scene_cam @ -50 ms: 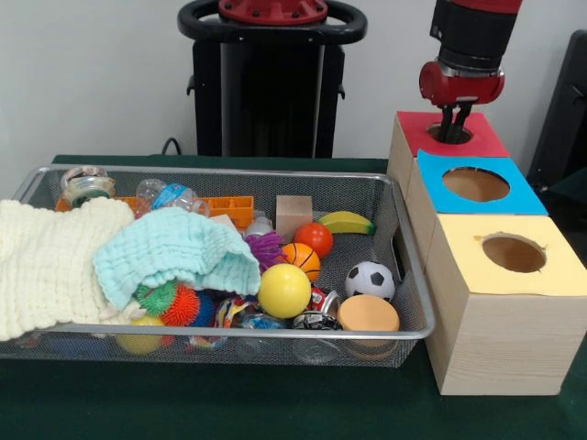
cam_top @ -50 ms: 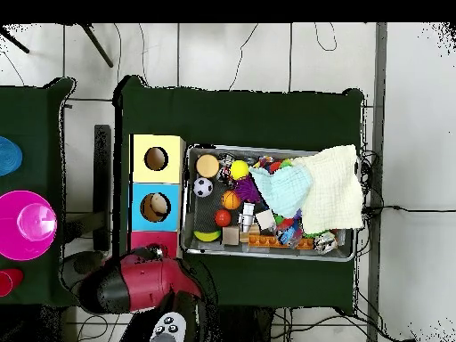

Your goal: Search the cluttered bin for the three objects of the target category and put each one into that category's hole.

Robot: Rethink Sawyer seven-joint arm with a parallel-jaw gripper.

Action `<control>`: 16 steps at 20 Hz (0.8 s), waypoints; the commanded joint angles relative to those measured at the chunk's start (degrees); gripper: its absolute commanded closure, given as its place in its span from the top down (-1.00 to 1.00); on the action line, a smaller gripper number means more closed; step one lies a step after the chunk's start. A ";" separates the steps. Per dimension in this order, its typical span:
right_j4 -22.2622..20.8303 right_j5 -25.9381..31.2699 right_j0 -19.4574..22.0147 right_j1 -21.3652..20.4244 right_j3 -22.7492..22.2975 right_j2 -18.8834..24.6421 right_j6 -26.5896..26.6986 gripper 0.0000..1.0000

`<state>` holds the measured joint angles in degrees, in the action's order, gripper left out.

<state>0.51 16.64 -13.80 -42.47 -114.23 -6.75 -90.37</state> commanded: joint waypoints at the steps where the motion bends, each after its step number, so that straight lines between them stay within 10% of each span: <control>1: 2.46 10.87 0.76 -3.39 3.41 -0.45 -10.57 -1.00; 16: 1.18 18.59 5.64 -7.64 5.02 1.49 -6.33 -1.00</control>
<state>0.45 28.65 -11.96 -48.84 -113.81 -7.62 -90.37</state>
